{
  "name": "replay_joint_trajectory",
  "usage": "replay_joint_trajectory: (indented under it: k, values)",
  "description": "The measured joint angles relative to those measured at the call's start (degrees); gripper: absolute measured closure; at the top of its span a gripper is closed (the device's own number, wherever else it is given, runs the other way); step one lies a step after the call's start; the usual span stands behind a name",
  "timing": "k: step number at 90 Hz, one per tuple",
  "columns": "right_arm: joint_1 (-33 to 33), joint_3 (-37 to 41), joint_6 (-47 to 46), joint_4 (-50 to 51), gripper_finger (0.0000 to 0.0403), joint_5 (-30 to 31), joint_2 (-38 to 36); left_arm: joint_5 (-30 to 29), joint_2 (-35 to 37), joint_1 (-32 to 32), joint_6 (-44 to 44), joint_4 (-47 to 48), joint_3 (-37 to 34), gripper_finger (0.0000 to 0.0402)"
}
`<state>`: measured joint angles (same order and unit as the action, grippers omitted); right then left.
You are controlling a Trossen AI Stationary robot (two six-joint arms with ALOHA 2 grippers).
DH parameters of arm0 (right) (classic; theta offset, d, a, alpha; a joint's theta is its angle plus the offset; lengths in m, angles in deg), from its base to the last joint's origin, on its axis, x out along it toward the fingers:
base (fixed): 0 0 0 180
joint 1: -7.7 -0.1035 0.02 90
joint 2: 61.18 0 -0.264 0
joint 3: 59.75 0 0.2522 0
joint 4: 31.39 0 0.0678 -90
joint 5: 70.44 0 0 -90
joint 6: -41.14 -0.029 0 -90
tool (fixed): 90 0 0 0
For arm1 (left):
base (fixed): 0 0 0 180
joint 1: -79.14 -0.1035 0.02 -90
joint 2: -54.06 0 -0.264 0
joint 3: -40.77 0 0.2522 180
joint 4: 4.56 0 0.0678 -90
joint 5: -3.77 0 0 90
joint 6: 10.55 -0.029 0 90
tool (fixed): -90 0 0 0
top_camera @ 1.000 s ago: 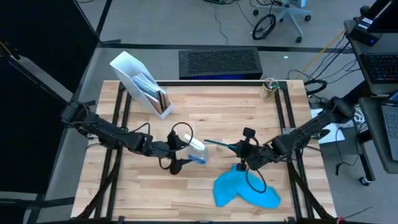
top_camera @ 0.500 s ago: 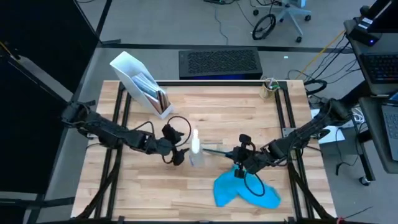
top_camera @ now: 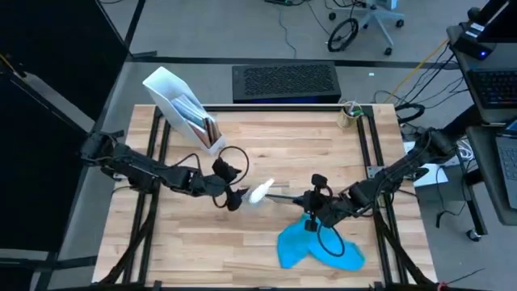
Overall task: Apply microfiber cloth
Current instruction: Spray the front of the tablet with the spray cleaning bottle
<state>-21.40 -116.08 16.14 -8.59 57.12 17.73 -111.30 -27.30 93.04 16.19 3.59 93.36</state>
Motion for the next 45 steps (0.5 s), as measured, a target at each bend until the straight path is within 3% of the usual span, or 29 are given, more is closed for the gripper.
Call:
replay_joint_trajectory:
  k: [45]
  values:
    - [0.99,-2.94,3.05,-0.70,0.0394,-0.38,-0.09,-0.30,0.00,0.49,-0.09,1.99,0.00,0.0043]
